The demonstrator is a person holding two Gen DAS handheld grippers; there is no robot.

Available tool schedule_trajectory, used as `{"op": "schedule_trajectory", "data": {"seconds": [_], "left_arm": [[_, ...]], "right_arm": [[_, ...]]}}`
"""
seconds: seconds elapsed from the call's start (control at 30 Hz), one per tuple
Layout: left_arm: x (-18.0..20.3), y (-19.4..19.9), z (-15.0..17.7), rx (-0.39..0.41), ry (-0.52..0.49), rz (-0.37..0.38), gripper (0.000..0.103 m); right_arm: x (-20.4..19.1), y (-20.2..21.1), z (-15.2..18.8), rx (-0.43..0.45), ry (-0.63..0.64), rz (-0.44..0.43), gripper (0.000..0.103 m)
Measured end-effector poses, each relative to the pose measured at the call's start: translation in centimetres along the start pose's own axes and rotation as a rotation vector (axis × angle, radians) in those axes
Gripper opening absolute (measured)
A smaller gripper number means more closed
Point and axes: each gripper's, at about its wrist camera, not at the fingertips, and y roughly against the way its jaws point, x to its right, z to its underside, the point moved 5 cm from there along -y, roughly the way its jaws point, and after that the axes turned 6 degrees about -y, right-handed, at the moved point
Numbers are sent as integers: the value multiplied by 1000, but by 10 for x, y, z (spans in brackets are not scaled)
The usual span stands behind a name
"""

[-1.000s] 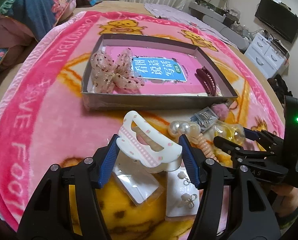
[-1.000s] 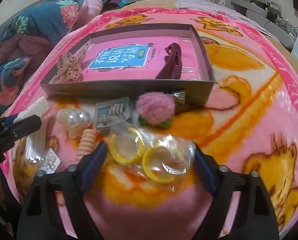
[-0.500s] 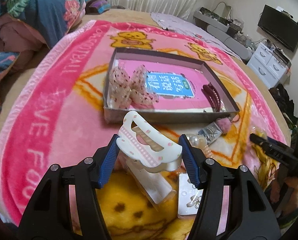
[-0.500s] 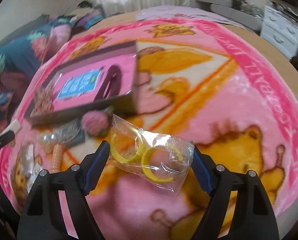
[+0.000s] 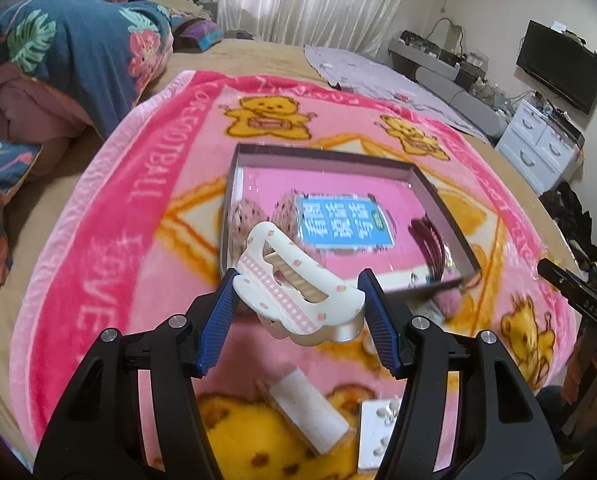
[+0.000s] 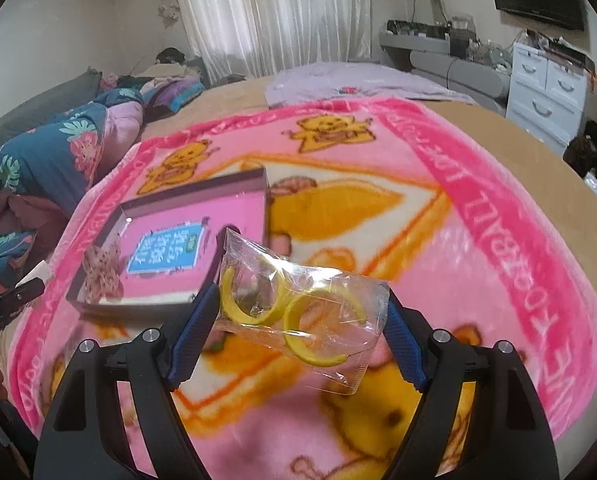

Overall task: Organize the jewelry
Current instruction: 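Lower the white claw clip and yellow-ring bag into the box and release both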

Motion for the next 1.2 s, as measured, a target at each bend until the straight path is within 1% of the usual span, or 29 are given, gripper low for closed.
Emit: {"op": "schedule_trajectory", "data": {"seconds": [0.2, 0.33, 0.43, 0.6, 0.83, 0.97, 1.17, 1.2], "left_arm": [[4, -10, -22, 15, -11, -4, 52], [10, -22, -31, 8, -20, 3, 52], [15, -33, -35, -7, -25, 17, 53], [24, -55, -33, -37, -37, 47, 53], [30, -87, -24, -86, -69, 67, 53], [28, -100, -21, -114, -72, 72, 53], [21, -107, -20, -130, -60, 71, 53], [19, -106, -20, -130, -55, 73, 55]], "right_arm": [[-15, -2, -16, 29, 25, -22, 77], [-26, -5, -31, 55, 37, -36, 77], [-32, -8, -40, 69, 48, -40, 77], [-40, -22, -54, 69, 57, -45, 77], [-50, -49, -66, 43, 79, -41, 77], [-59, -69, -69, 8, 104, -39, 77], [-79, -96, -65, -41, 156, -55, 77], [-83, -102, -62, -56, 166, -59, 77]]}}
